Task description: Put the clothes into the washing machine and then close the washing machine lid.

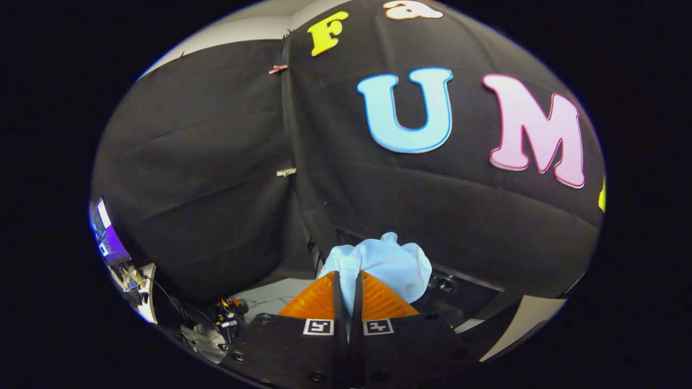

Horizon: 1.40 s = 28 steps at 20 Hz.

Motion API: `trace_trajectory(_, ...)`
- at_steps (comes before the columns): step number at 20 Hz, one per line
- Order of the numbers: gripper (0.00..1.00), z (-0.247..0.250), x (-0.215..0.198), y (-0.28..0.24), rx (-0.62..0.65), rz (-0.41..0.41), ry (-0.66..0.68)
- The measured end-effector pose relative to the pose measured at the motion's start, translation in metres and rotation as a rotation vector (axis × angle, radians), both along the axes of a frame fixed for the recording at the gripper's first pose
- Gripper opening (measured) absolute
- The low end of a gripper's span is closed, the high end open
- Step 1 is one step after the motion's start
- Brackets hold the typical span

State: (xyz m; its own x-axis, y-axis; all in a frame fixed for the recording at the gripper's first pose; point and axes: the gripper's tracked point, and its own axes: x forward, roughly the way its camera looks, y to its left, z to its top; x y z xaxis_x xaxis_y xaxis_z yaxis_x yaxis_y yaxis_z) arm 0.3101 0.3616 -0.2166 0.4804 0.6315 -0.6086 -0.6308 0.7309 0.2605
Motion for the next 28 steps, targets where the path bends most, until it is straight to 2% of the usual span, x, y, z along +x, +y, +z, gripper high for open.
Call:
trace_trajectory(7,0.05,-0.102,-0.030,0.014,-0.070,0.135,0.165)
trace_trajectory(14,0.05,-0.179,-0.056,-0.010,-0.240,0.132,0.363)
trace_trajectory(17,0.05,-0.177,-0.060,-0.006,-0.244,0.180,0.314)
trace_trajectory(21,0.08,-0.184,-0.074,-0.009,-0.325,0.265,0.266)
trace_trajectory(23,0.09,-0.183,-0.075,-0.008,-0.333,0.269,0.257)
trace_trajectory(28,1.00,-0.167,-0.060,-0.004,-0.261,0.220,0.229)
